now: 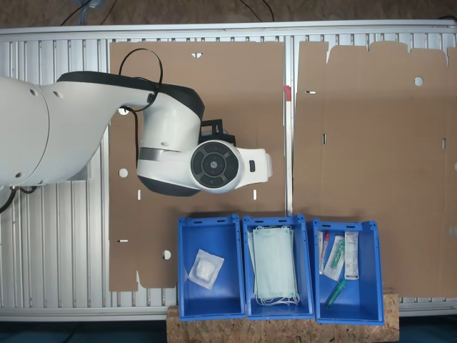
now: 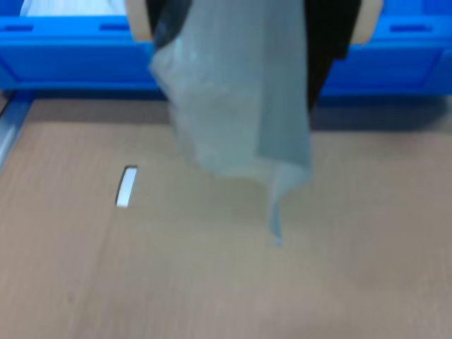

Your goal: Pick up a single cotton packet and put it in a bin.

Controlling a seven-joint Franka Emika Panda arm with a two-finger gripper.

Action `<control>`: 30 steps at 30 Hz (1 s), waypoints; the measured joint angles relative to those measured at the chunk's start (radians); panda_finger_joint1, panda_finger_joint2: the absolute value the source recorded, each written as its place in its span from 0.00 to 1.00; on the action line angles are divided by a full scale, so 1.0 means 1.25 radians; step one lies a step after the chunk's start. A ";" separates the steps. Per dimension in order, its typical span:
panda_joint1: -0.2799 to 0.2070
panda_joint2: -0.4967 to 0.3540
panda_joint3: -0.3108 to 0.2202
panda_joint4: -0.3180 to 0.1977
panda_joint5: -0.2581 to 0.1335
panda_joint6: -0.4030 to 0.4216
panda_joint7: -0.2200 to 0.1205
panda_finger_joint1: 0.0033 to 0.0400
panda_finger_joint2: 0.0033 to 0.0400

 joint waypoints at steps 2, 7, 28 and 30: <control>0.000 -0.005 -0.011 0.004 -0.011 -0.011 0.000 0.06 0.06; -0.001 -0.012 -0.042 0.020 -0.044 -0.040 0.000 0.06 0.06; -0.003 -0.038 -0.162 0.126 -0.214 -0.190 0.000 0.06 0.06; -0.003 -0.042 -0.174 0.130 -0.229 -0.199 0.000 0.06 0.06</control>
